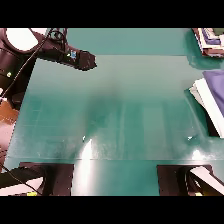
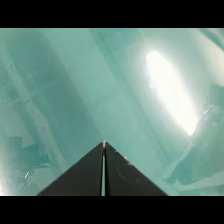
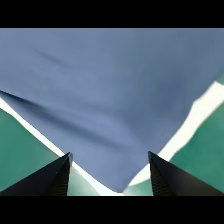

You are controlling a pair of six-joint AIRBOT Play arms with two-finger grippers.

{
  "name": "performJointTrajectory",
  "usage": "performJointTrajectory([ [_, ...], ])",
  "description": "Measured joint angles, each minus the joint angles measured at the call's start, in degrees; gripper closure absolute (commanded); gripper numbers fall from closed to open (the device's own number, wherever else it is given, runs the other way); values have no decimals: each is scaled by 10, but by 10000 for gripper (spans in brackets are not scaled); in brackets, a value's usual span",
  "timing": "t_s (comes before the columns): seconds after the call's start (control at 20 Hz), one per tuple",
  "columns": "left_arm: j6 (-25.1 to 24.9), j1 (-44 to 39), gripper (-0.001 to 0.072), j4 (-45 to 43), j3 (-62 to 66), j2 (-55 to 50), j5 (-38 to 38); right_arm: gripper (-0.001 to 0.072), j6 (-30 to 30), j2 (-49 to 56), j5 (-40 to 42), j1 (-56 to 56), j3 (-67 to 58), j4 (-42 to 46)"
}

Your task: Fold the shirts.

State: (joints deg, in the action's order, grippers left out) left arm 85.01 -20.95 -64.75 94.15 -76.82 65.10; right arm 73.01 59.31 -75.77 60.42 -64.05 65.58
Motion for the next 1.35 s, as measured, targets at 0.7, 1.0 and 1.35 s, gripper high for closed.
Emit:
performJointTrajectory([
  [0.7,0,0,681,1,0,0,-1,143,2,-1,40,-324,-52,-157],
  [1.0,0,0,681,1,0,0,-2,692,-1,14,68,-539,-55,-128],
  [1.35,1,0,681,1,0,0,-2,692,-2,20,78,-621,-55,-116],
])
